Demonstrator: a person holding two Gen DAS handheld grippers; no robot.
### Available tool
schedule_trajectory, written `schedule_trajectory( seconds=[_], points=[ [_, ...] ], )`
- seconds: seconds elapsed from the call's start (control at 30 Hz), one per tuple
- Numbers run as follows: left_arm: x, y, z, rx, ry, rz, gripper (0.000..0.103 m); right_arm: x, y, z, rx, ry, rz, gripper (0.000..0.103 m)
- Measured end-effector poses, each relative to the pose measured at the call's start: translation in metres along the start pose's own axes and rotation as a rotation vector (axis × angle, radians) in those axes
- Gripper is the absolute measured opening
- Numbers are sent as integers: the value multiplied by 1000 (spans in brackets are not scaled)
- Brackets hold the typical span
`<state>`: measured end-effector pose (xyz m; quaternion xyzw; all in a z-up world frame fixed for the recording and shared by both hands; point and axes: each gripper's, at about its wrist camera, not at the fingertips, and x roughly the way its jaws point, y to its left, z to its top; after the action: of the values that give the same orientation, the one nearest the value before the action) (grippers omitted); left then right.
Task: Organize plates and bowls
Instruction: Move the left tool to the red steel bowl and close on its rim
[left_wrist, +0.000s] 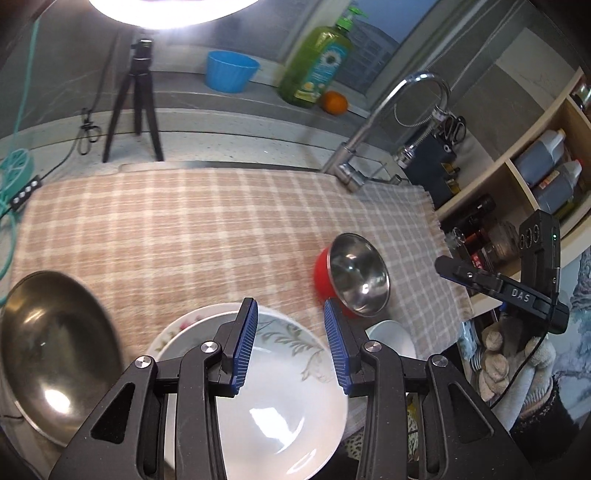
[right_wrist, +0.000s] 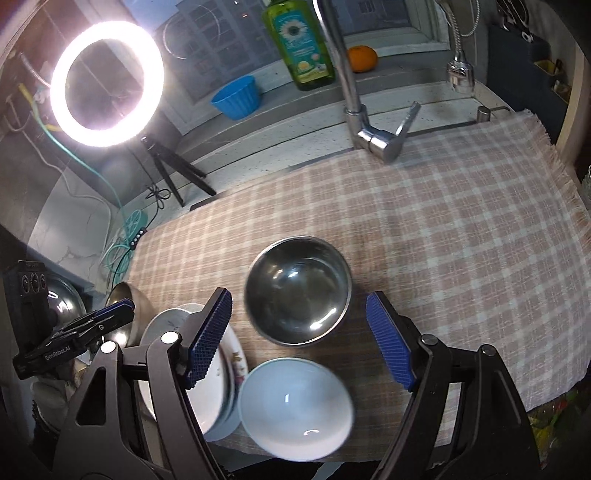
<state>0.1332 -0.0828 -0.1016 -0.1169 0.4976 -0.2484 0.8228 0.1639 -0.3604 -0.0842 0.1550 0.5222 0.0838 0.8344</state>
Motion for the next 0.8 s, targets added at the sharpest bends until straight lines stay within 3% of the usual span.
schedule_trajectory(
  seconds=[0.1, 0.2, 0.8],
  points=[
    [19, -10, 6, 8, 25, -8, 36, 8, -11, 2, 10, 20, 4, 73],
    [35, -17, 11, 8, 46, -16, 35, 19, -22, 4, 19, 42, 0, 59],
    [102, -37, 22, 0, 152, -18, 21, 63, -54, 3, 94, 161, 83, 36]
  ],
)
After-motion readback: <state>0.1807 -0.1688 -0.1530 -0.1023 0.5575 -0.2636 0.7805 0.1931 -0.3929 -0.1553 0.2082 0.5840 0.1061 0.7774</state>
